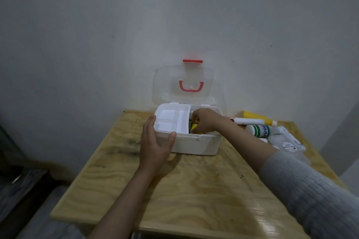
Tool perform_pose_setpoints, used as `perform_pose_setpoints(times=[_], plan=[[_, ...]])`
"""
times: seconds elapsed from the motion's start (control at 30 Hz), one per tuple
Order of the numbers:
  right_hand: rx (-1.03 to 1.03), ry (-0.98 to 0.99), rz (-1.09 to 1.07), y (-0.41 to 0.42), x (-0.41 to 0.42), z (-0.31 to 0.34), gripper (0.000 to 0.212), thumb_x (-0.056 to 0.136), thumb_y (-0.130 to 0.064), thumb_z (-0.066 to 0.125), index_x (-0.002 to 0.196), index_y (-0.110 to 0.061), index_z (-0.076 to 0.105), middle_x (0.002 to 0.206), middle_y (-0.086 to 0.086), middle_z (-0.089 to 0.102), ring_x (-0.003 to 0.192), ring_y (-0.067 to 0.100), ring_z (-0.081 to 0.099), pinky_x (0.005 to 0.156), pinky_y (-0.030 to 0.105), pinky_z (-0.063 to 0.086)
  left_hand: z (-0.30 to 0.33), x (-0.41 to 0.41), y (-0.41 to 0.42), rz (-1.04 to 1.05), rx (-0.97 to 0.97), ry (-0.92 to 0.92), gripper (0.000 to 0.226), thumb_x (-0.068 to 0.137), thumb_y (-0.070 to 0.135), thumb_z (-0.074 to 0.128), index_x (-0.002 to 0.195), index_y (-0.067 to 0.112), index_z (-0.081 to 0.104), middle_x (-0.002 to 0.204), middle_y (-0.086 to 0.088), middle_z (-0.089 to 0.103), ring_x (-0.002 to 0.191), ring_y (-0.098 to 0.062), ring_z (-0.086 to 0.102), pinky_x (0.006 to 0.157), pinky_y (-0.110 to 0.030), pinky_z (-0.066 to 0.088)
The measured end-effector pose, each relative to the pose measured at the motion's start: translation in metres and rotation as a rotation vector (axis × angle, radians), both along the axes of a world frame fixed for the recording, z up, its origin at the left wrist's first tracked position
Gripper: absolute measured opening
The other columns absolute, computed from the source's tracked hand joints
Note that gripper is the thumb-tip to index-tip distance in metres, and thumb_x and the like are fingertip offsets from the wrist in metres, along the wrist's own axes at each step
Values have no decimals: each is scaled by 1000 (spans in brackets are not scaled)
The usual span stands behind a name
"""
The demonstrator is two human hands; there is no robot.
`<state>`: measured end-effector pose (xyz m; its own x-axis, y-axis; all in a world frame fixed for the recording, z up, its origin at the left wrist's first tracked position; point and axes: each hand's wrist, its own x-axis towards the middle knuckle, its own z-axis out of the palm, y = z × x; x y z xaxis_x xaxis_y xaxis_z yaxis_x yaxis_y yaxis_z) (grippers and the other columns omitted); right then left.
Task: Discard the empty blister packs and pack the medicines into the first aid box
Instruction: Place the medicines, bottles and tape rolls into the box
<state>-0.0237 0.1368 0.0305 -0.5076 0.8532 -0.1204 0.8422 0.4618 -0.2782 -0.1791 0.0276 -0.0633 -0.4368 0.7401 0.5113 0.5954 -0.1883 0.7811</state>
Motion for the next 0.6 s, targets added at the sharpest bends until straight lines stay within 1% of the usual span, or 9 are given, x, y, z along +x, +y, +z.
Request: perform_pose_setpoints(times=[0.03,0.1,0.17,0.27,0.37,0.43,0.53,0.57,0.6], plan=[[-3,8,1,-1,-2,-2,41,70,-28,73,106,-12,61,112,7,64,97,23,56,79,33,48,0,0,0,0,0,2,77,76,63,57,141,35,25,146,4,35,132,-13,35,100,-48,48],[-12,9,4,-4,-4,-5,50,72,-34,71,117,-18,56,121,3,63,110,25,54,92,41,49,1,1,-1,6,-2,4,80,75,65,55,141,32,26,146,2,35,130,-9,34,100,-46,48],[-20,7,-3,-6,-4,-6,55,73,-38,70,124,-23,53,125,1,61,118,26,50,96,45,47,3,3,-1,12,-3,1,82,74,65,55,142,30,27,147,1,35,129,-7,32,99,-44,48],[-59,61,-65,-4,-2,-5,51,71,-35,72,119,-26,58,127,3,59,116,25,51,97,40,47,2,3,-1,19,-8,3,81,75,64,56,142,31,26,148,2,35,129,-8,32,99,-43,48],[-133,162,-136,-4,0,-5,51,70,-19,75,119,-23,61,128,5,57,104,23,57,89,33,52,0,2,0,22,-12,7,77,77,59,60,141,35,24,148,4,34,132,-12,34,99,-43,48],[-162,244,-175,-6,0,-4,55,69,-9,76,121,-16,60,130,7,56,93,21,60,80,30,54,0,1,1,24,-9,16,76,78,56,62,141,35,25,148,4,34,133,-14,35,100,-44,48],[-185,305,-225,-7,1,-1,59,69,-1,75,125,-7,55,127,10,56,76,13,54,56,18,46,0,2,1,25,-1,21,77,78,56,61,141,31,27,148,2,35,132,-12,34,99,-43,48],[-190,307,-231,-7,2,-1,59,70,-1,75,125,-6,54,126,10,56,71,9,52,52,16,42,0,2,1,24,0,17,77,77,57,60,141,30,27,148,1,35,131,-11,34,98,-42,48],[-190,304,-228,-7,2,1,59,71,-2,75,126,-6,53,126,11,56,69,9,52,52,15,42,1,3,1,23,1,14,78,77,58,59,142,29,27,148,1,35,130,-10,34,98,-41,48]])
